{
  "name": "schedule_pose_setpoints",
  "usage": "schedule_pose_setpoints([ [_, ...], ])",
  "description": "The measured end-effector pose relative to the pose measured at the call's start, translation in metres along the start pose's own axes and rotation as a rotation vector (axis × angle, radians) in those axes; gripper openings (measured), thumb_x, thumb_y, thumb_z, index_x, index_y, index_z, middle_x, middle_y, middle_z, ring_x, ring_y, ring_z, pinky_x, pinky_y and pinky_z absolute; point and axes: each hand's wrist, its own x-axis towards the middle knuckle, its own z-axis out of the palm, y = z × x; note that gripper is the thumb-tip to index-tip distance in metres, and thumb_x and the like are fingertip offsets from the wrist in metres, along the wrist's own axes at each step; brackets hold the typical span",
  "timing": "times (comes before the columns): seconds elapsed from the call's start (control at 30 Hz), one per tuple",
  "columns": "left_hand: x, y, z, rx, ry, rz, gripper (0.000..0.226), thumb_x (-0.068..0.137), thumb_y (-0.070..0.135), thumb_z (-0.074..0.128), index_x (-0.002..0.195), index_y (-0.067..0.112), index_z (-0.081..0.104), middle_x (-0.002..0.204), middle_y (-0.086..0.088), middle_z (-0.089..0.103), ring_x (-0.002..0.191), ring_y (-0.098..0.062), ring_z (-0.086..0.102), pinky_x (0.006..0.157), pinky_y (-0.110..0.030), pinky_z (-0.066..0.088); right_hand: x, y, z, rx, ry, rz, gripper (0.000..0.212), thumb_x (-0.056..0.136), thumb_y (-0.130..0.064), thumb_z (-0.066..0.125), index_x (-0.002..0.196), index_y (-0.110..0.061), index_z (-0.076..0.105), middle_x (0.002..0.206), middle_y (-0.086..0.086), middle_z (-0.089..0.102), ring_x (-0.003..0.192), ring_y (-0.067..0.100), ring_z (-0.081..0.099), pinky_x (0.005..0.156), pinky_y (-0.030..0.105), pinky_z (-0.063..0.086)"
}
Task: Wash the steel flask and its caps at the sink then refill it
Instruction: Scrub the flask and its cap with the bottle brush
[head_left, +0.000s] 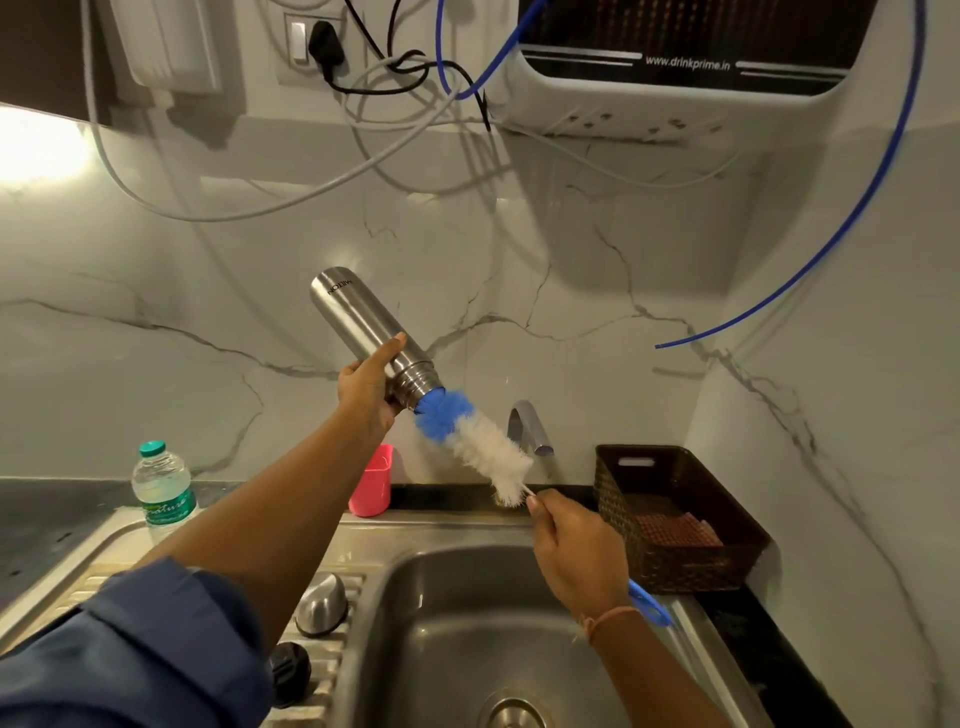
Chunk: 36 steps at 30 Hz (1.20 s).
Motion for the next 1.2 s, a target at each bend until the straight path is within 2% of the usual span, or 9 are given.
schedule_pose_setpoints([
  [0.1,0.001,0.002,-0.002,0.000,-0.015,0.001,0.073,0.067,0.016,0.085,0.127,0.009,0.044,0.117,-0.015,0.061,0.092,-0.030,0.068,0.073,-0.047,0.059,0.008,-0.003,-0.008,0.614,-0.324,0.287,0.027,0.097,-0.024,0.049,0.079,-0.011,0.065,0.059,-0.003,0.056,0.055,0.012,0.051,0.051,0.018,0.039],
  [0.17,0.001,0.001,-0.002,0.017,-0.025,0.009,0.073,0.068,0.017,0.084,0.128,0.009,0.045,0.114,-0.013,0.061,0.092,-0.029,0.068,0.070,-0.044,0.059,0.007,-0.001,-0.012,0.925,-0.496,0.451,0.029,0.097,-0.020,0.047,0.076,-0.007,0.062,0.050,-0.003,0.043,0.043,0.008,0.036,0.040,0.017,0.028],
  [0.4,0.003,-0.010,-0.004,0.023,-0.012,0.012,0.064,0.073,0.015,0.080,0.124,0.012,0.041,0.109,-0.010,0.057,0.094,-0.028,0.065,0.082,-0.047,0.056,0.001,0.010,-0.013,1.218,-0.795,0.626,0.034,0.098,-0.027,0.040,0.082,-0.007,0.062,0.053,0.000,0.036,0.039,0.007,0.024,0.035,0.018,0.020],
  [0.5,0.004,-0.011,-0.003,0.009,0.022,0.026,0.064,0.074,0.015,0.080,0.123,0.014,0.040,0.109,-0.010,0.056,0.094,-0.026,0.064,0.085,-0.048,0.055,0.001,0.002,-0.009,0.996,-0.625,0.538,0.031,0.098,-0.028,0.043,0.099,-0.006,0.065,0.058,0.002,0.053,0.042,0.007,0.033,0.039,0.017,0.026],
  [0.67,0.002,-0.010,0.000,0.036,0.049,0.068,0.065,0.072,0.013,0.081,0.121,0.014,0.040,0.109,-0.009,0.058,0.091,-0.025,0.065,0.084,-0.047,0.056,-0.002,-0.007,0.007,-0.086,-0.139,0.102,0.038,0.091,-0.038,0.057,0.124,-0.019,0.051,0.107,-0.001,0.062,0.090,0.012,0.061,0.074,0.022,0.048],
  [0.8,0.001,-0.005,0.004,0.008,0.052,0.041,0.066,0.071,0.015,0.082,0.122,0.012,0.040,0.106,-0.010,0.059,0.089,-0.026,0.066,0.082,-0.048,0.056,-0.006,-0.009,0.005,-0.279,0.120,-0.138,0.025,0.062,-0.011,0.083,0.079,-0.015,0.066,0.060,-0.002,0.058,0.041,0.010,0.051,0.037,0.013,0.031],
  [0.9,0.001,-0.002,0.003,-0.011,0.054,0.019,0.065,0.071,0.015,0.082,0.122,0.011,0.042,0.109,-0.012,0.060,0.087,-0.028,0.067,0.077,-0.047,0.058,-0.003,-0.008,-0.003,-0.028,0.053,-0.042,0.006,0.090,-0.021,0.060,0.087,-0.018,0.063,0.067,-0.007,0.057,0.049,0.007,0.048,0.043,0.009,0.024],
  [1.1,0.002,-0.004,-0.001,-0.015,0.019,0.013,0.071,0.070,0.018,0.083,0.127,0.010,0.041,0.114,-0.014,0.059,0.092,-0.028,0.067,0.074,-0.044,0.059,0.001,0.001,-0.005,0.972,-0.473,0.452,0.032,0.098,-0.020,0.044,0.071,-0.010,0.058,0.052,-0.003,0.041,0.045,0.009,0.033,0.039,0.016,0.026],
  [1.2,0.001,-0.010,0.000,0.000,0.027,0.031,0.067,0.073,0.018,0.081,0.125,0.011,0.039,0.105,-0.010,0.057,0.088,-0.025,0.065,0.079,-0.044,0.058,-0.002,-0.001,-0.004,1.005,-0.552,0.531,0.034,0.100,-0.023,0.041,0.075,-0.009,0.059,0.050,-0.002,0.041,0.042,0.009,0.029,0.038,0.018,0.023],
])
